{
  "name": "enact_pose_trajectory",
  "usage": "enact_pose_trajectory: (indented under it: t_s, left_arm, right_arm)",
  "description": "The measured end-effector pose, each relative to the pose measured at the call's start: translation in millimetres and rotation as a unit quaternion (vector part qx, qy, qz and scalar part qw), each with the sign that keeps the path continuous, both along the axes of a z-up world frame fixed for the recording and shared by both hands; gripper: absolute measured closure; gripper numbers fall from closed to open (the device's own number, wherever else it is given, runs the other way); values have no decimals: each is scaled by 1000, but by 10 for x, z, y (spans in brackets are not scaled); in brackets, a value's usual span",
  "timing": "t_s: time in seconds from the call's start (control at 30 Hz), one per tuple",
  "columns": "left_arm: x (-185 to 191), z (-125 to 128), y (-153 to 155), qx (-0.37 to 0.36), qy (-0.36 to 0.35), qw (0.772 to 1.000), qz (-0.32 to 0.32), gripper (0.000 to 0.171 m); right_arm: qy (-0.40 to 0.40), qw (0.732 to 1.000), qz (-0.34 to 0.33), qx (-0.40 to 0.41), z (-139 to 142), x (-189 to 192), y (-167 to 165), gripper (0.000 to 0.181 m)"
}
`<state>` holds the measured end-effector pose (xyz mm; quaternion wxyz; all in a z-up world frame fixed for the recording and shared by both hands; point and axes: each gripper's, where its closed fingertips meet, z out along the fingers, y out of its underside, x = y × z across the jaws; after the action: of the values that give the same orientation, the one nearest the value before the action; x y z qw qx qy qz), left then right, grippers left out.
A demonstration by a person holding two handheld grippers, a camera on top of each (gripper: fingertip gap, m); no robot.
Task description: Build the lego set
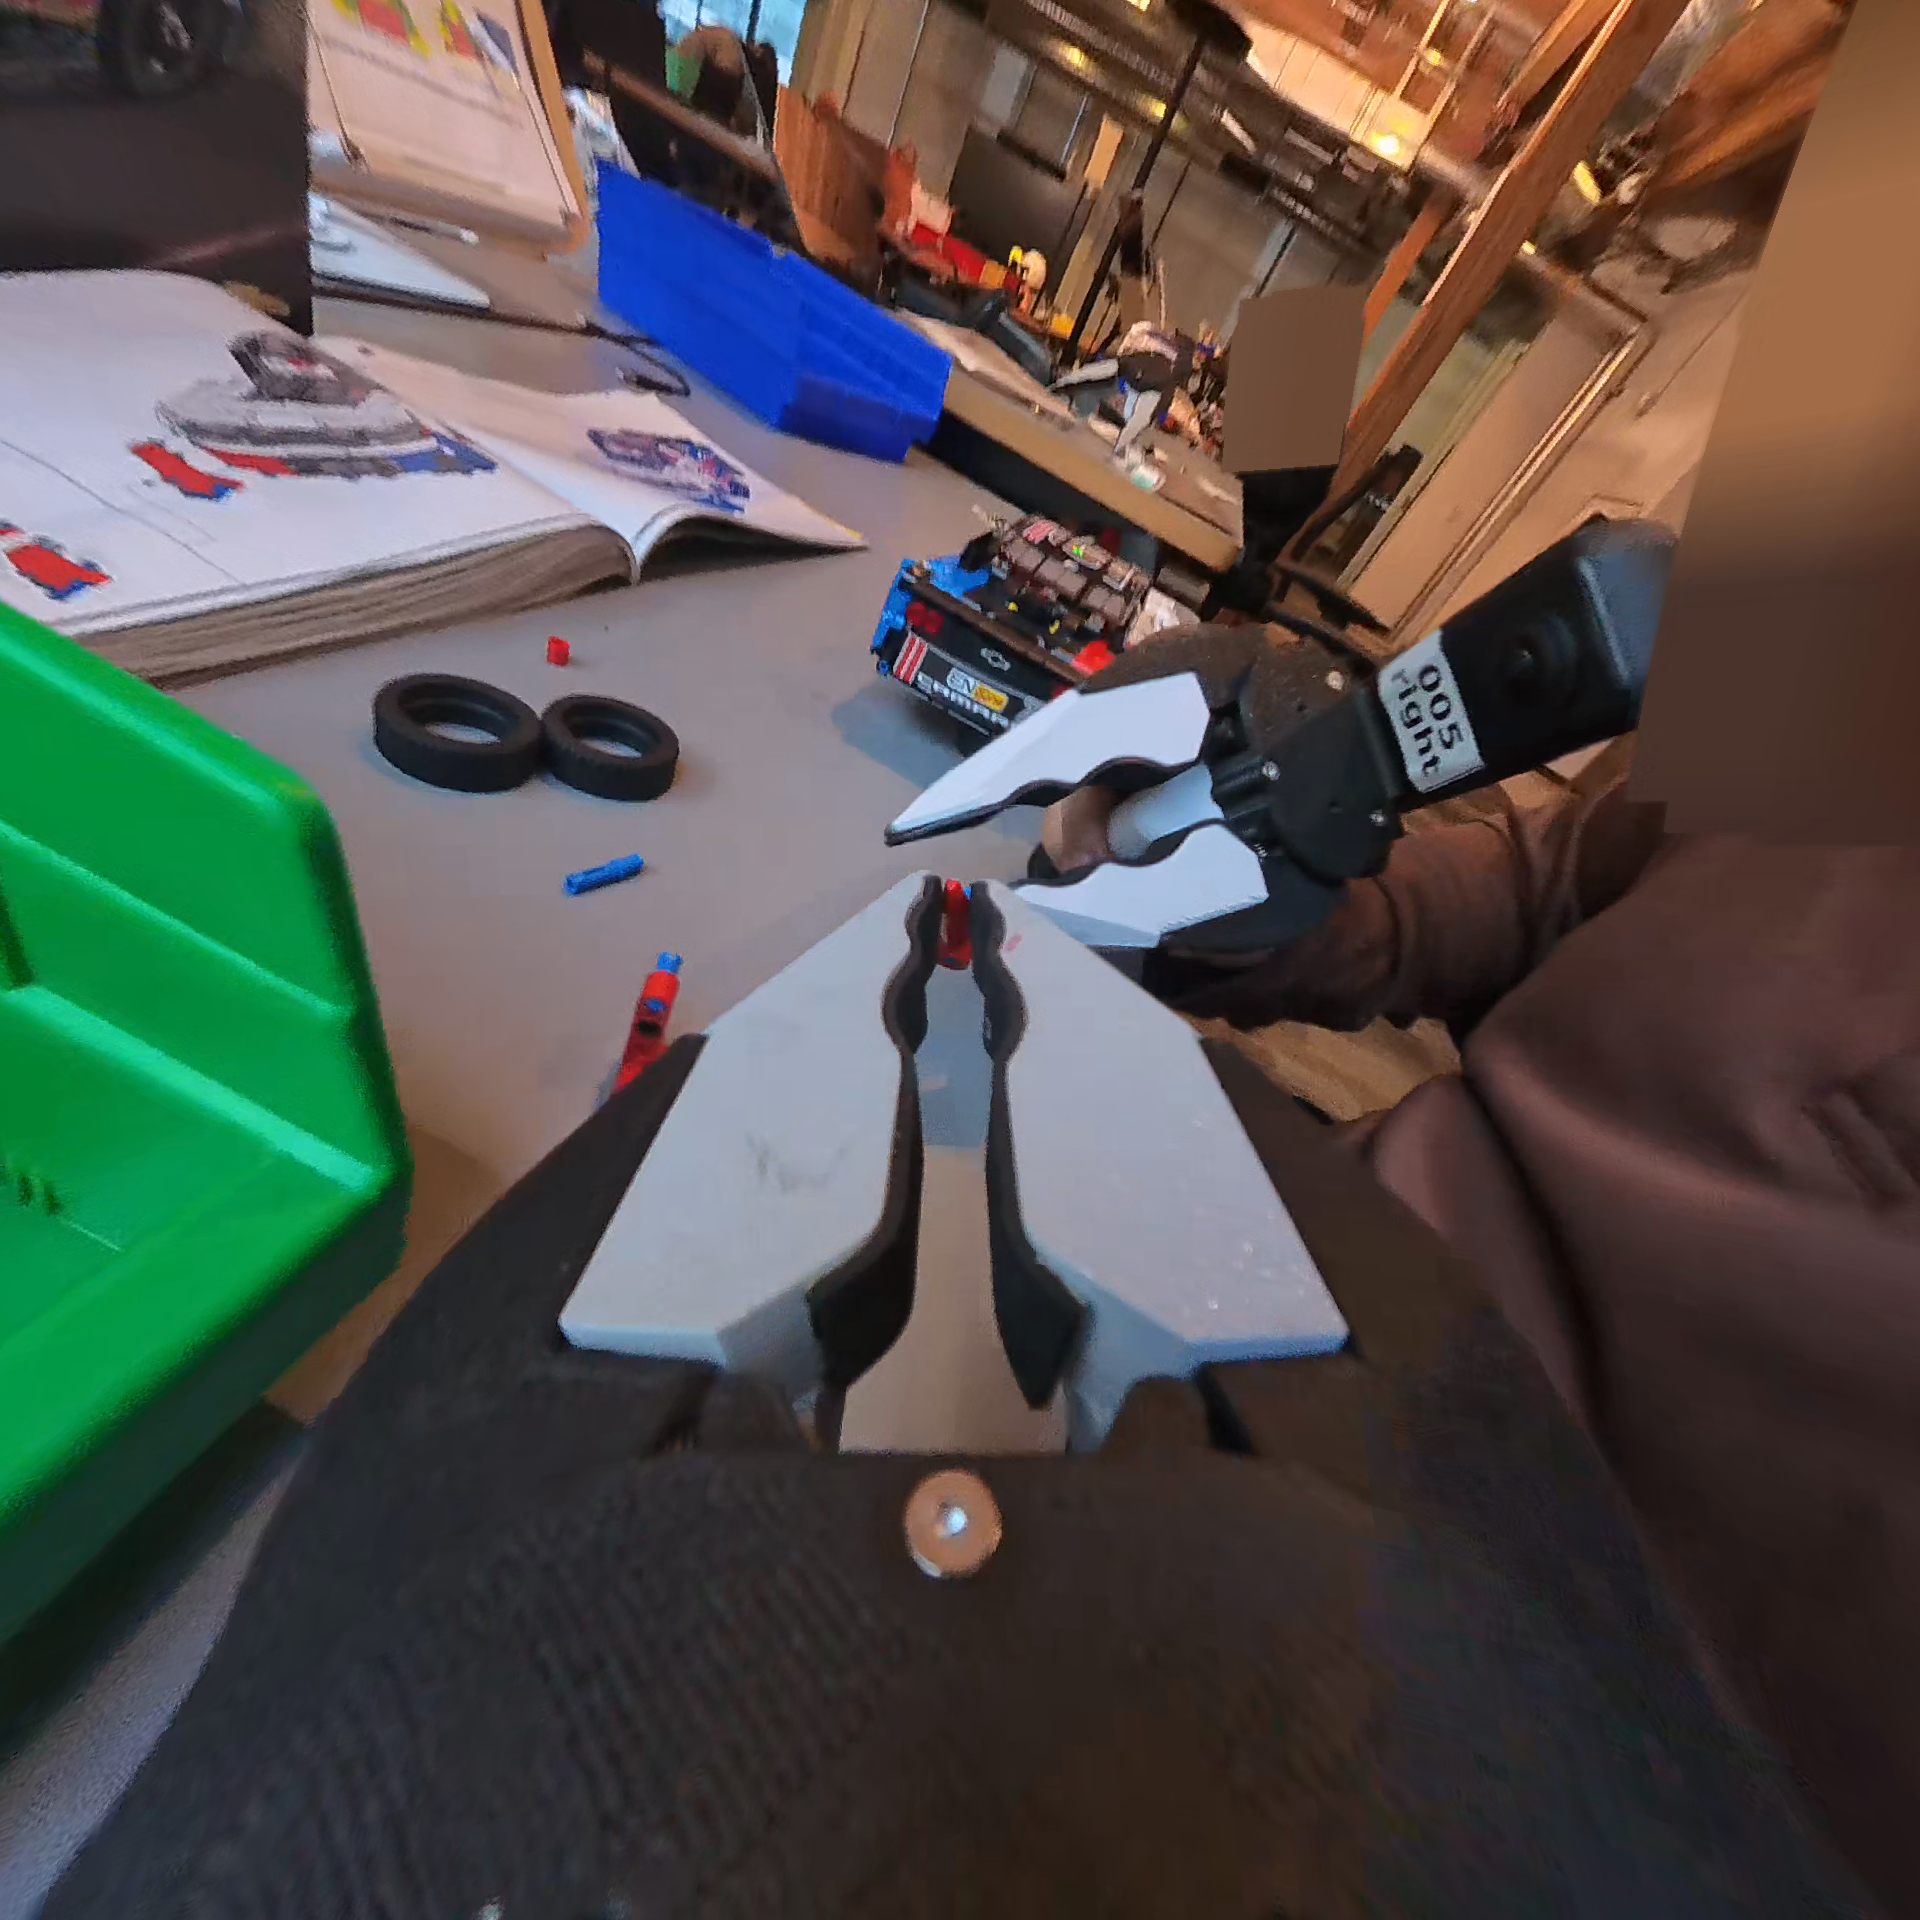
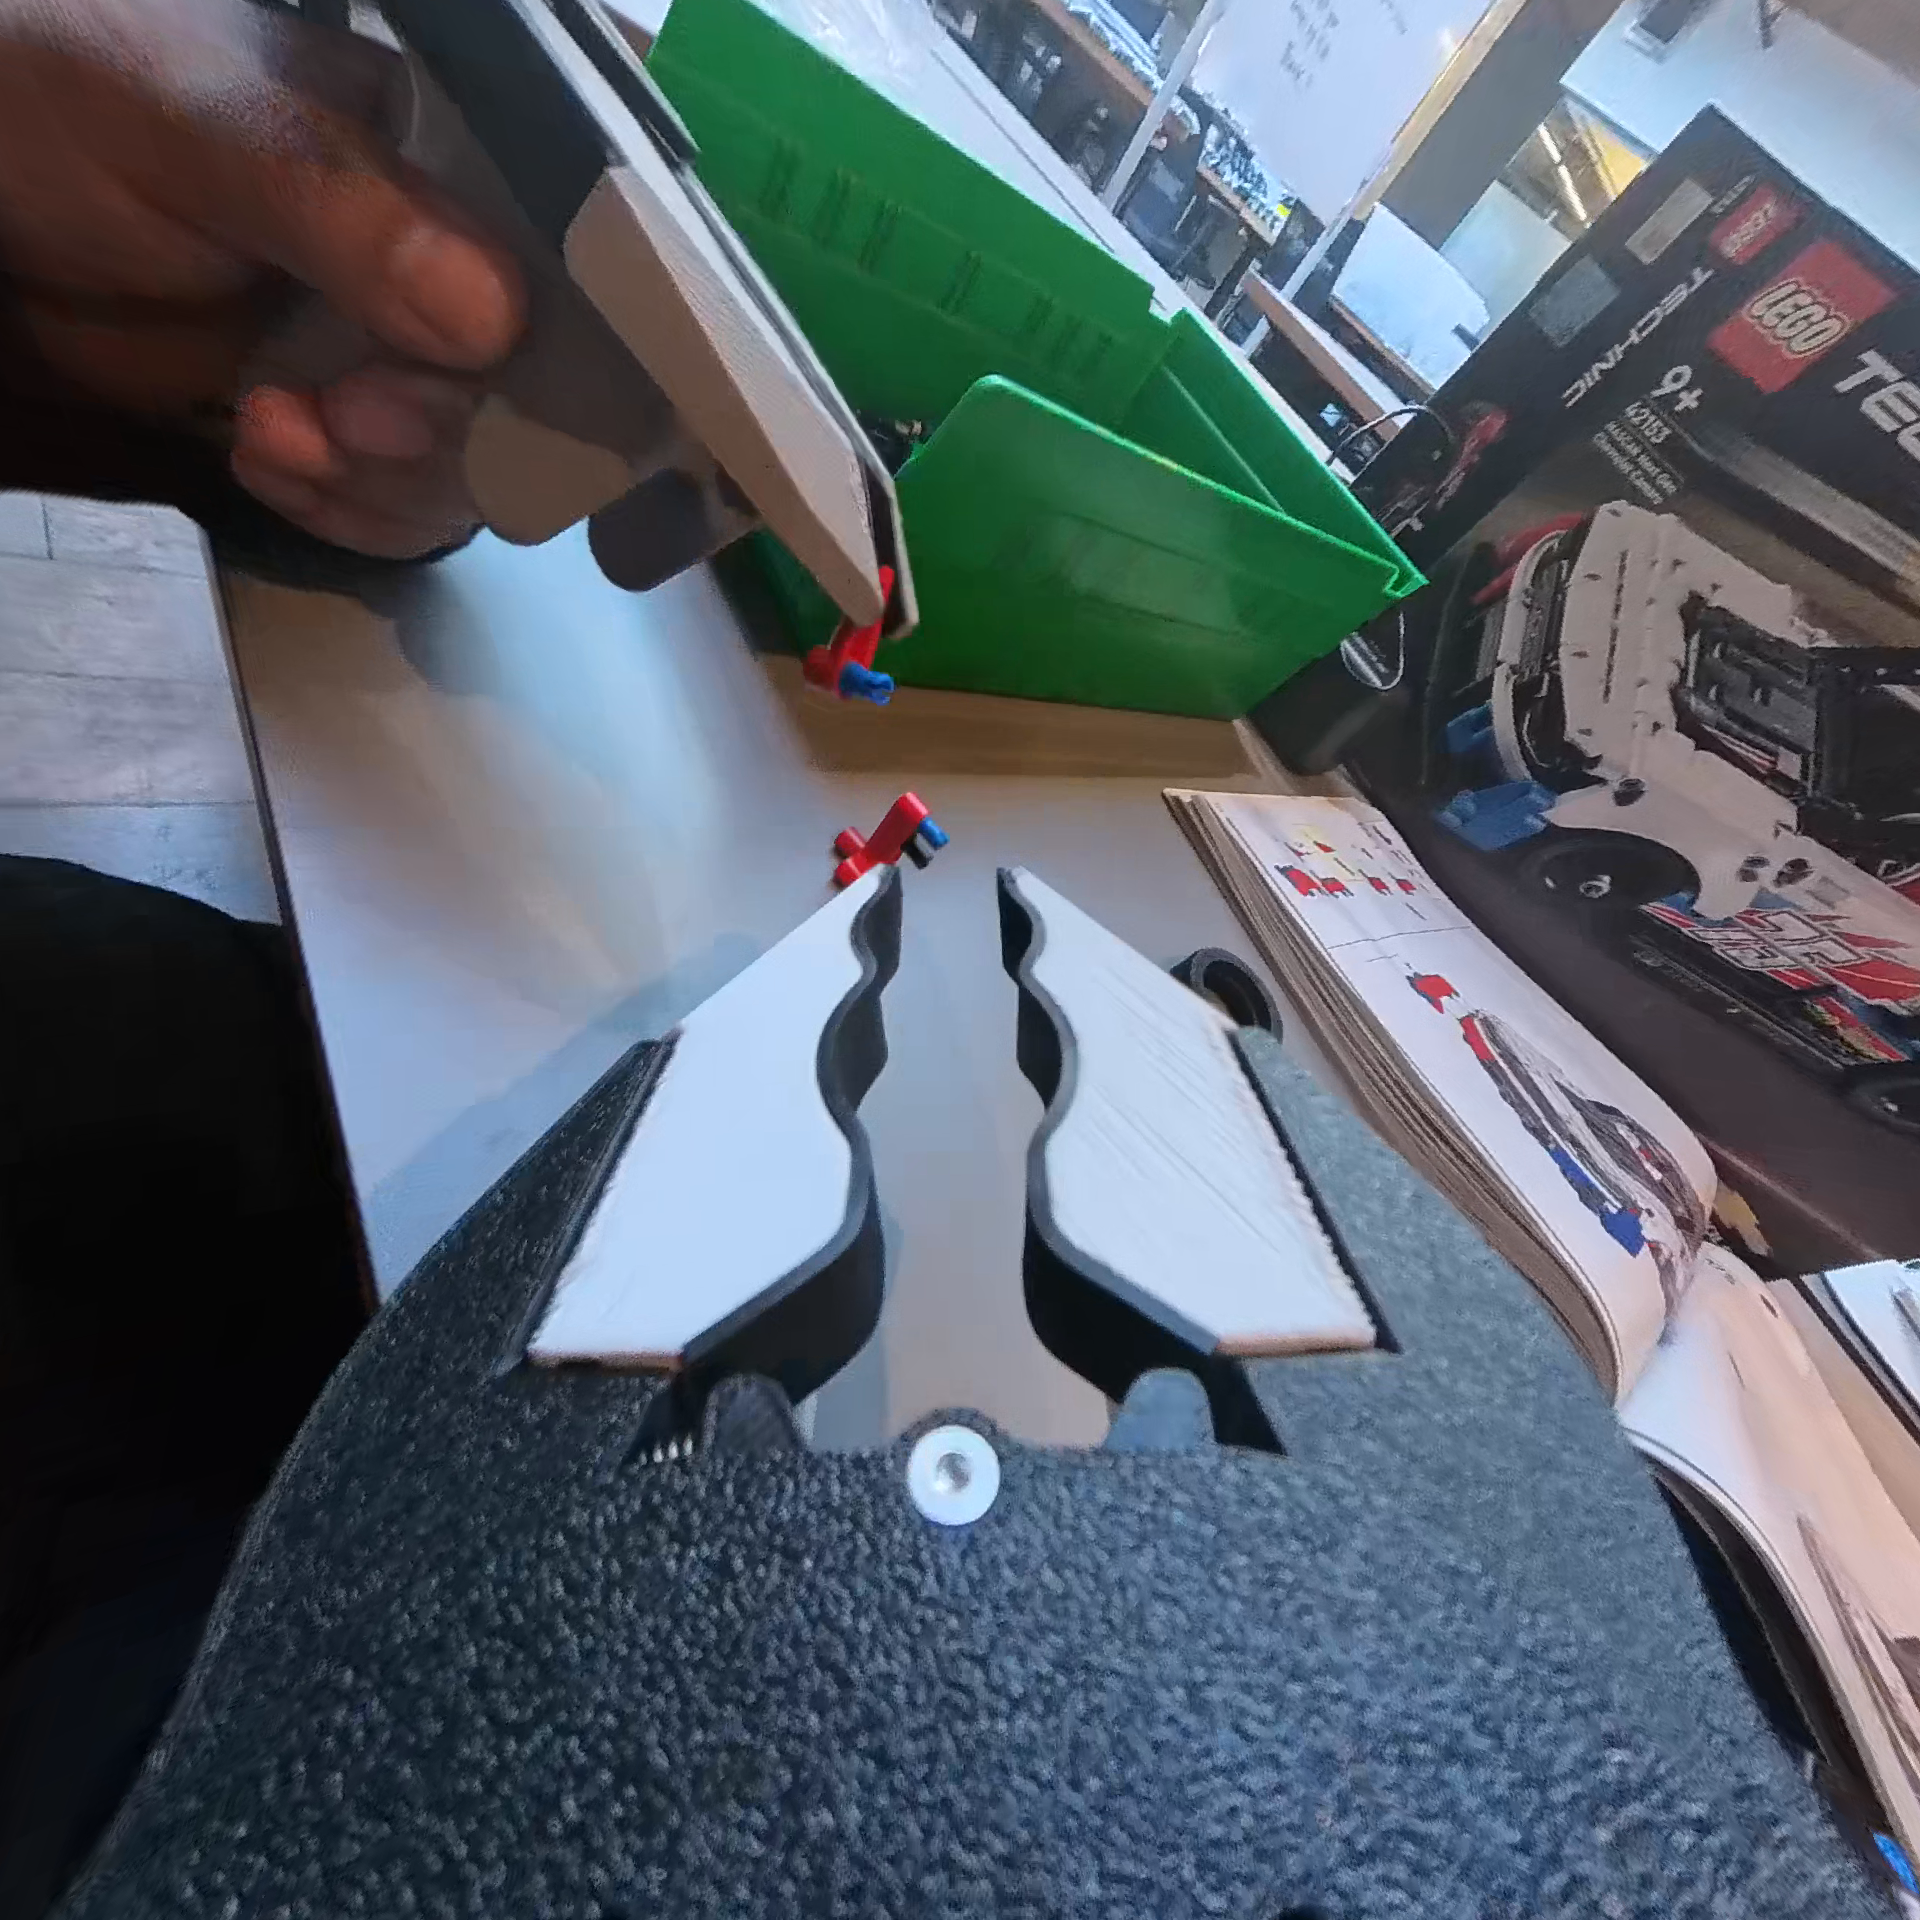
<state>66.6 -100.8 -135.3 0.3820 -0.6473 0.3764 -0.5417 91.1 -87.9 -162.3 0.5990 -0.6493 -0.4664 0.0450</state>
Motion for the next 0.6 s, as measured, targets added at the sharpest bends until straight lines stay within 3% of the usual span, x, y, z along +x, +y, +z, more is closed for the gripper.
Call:
enact_pose_trajectory:
  t_s: [0.13,0.43,0.6]
  left_arm:
    - [-54,109,68,34,-30,999,13,169]
    - [-148,175,377,79,-36,990,113,169]
    - [-89,123,352,83,-15,991,100,169]
  right_arm:
    - [32,999,-1,-15,58,25,36,164]
    - [140,984,-58,-92,158,281,279,167]
    - [135,983,-66,-102,122,289,307,167]
